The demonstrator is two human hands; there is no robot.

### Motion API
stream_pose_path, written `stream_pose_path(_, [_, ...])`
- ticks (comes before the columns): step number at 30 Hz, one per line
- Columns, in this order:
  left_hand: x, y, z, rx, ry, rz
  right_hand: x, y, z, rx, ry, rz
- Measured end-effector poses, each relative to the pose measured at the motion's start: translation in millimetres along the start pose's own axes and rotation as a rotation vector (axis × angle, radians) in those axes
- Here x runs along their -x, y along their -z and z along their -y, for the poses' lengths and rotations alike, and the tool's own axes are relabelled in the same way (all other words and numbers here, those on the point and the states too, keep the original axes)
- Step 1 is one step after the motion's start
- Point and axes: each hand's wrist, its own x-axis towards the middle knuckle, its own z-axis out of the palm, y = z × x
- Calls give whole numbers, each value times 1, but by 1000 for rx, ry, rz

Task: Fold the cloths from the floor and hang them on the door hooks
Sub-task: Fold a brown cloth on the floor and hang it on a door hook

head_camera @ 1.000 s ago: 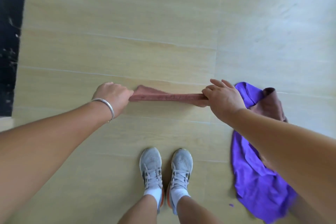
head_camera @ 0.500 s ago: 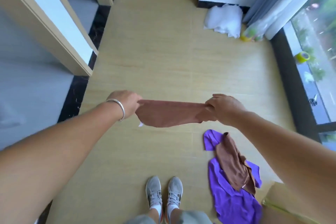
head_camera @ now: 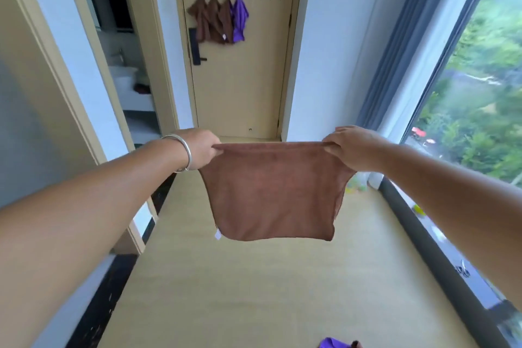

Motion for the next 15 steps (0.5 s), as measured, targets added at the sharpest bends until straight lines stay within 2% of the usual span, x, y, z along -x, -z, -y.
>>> stream_pose_path(7, [15,122,-5,-102,-8,-263,1,122,-12,13,-5,-190])
stream_pose_path(11, [26,166,-14,-172,5,-397,5,165,-17,16,17,-262])
stream_pose_path(15, [34,188,-20,-209,-8,-598,11,188,-27,7,28,-357])
